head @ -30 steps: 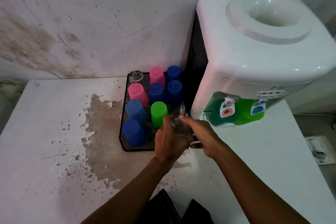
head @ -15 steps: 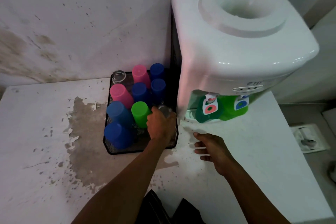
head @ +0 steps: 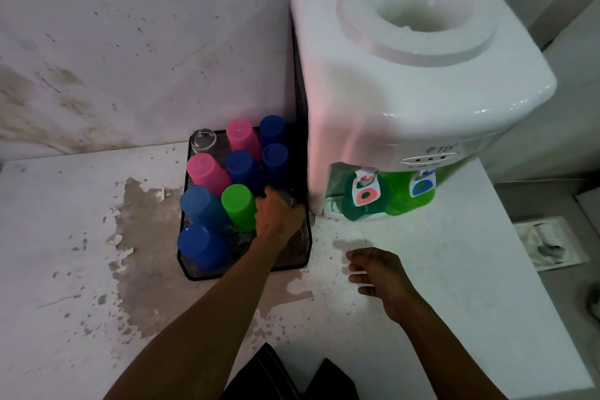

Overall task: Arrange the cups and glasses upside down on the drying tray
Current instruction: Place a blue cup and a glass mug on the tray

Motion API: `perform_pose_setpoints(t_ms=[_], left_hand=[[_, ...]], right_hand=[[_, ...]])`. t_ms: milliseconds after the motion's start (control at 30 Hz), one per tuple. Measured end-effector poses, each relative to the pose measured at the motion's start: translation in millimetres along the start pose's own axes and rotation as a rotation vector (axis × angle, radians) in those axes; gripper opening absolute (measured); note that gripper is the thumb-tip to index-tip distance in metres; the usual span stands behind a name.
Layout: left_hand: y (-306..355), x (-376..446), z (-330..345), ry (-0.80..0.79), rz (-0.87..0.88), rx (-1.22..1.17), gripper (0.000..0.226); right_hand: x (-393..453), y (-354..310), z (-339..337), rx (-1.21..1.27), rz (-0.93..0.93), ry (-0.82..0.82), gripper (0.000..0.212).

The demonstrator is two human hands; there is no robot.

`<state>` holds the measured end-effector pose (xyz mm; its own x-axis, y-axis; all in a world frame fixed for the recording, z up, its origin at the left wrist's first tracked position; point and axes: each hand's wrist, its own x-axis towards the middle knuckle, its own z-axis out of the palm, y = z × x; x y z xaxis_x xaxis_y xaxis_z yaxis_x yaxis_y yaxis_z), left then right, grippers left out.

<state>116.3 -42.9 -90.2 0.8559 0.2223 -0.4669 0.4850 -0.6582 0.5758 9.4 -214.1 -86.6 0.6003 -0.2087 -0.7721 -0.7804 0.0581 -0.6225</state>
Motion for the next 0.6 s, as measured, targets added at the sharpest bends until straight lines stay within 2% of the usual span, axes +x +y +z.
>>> perform_pose_setpoints(t_ms=[300, 467, 533, 600], left_hand=[[3.0, -1.1, -4.3, -0.042, 0.066, 0.296, 0.072], [7.4, -4.1, -11.5, -0.034, 0.088, 0.440, 0.085], [15.3, -15.9, -16.3, 0.016, 0.117, 0.492, 0.077], [25.0, -35.8, -20.4, 0.107, 0.202, 0.472, 0.057]], right_hand=[[4.3, -1.9, 2.4, -0.004, -0.011, -0.006, 0.018], [6.1, -6.2, 0.7, 0.007, -0.029, 0.018, 0.017], [7.4, -8.4, -1.6, 0.004, -0.047, 0.046, 0.019], [10.7, -8.7, -5.7, 0.006, -0.058, 0.112, 0.021]])
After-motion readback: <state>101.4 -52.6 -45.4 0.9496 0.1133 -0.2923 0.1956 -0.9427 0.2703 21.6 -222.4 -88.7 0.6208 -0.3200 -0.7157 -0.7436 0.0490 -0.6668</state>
